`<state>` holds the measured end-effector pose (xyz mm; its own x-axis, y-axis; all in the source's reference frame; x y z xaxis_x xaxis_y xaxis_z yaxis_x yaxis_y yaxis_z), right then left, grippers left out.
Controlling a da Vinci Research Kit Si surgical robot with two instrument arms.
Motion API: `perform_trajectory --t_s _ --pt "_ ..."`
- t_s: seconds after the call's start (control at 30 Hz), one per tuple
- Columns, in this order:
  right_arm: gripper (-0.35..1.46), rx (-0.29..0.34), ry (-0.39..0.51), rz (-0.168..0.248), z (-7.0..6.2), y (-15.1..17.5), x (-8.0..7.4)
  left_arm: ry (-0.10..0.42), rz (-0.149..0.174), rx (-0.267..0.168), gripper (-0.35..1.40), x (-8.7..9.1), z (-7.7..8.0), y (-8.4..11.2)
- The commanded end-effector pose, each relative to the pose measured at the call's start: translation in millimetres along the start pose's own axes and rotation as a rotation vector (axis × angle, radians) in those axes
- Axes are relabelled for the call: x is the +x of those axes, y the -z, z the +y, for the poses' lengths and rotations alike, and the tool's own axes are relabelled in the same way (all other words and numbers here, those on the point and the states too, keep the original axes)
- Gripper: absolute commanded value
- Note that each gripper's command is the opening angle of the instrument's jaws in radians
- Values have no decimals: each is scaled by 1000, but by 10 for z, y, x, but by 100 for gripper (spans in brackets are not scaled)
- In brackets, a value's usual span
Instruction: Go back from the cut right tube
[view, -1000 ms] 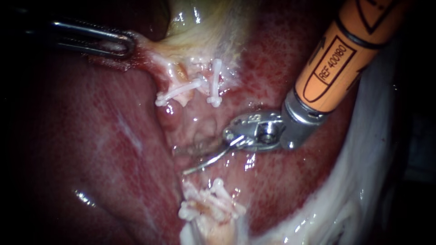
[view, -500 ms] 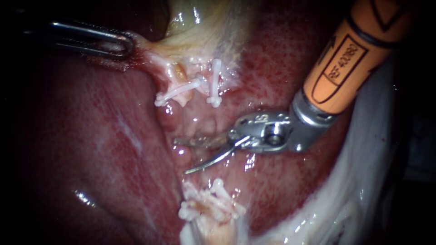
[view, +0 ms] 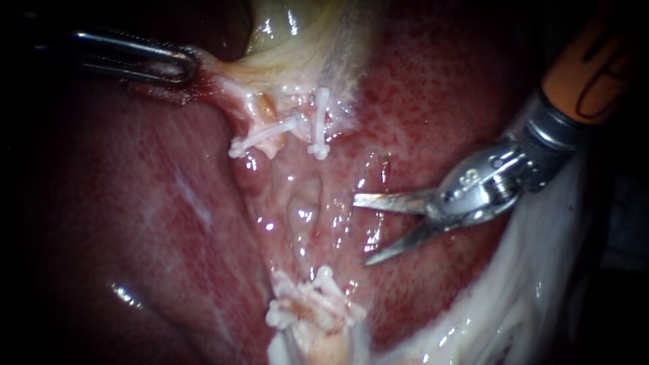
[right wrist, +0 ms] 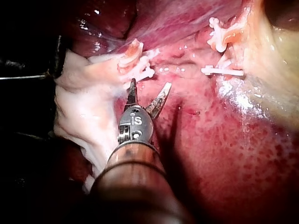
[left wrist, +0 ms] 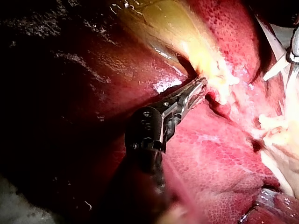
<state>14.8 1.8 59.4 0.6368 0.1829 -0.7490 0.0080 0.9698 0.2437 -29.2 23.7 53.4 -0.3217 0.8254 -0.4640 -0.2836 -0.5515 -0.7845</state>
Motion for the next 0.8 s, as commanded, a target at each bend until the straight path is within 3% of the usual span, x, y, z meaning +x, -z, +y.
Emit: perform_trajectory --t_s 0.03,0.33,0.6,0.8 --pt "145 -11 4 -5 2 2 -3 0 0 0 -35 0 0 0" --pt "145 -47 -10 -31 15 17 -14 -3 1 4 -35 -4 -4 -7" --pt "145 -49 -12 -32 15 18 -13 -13 -1 3 -35 -18 -9 -39" --pt "145 -49 -12 -32 14 19 -14 -13 -4 0 -35 -24 -18 -51"
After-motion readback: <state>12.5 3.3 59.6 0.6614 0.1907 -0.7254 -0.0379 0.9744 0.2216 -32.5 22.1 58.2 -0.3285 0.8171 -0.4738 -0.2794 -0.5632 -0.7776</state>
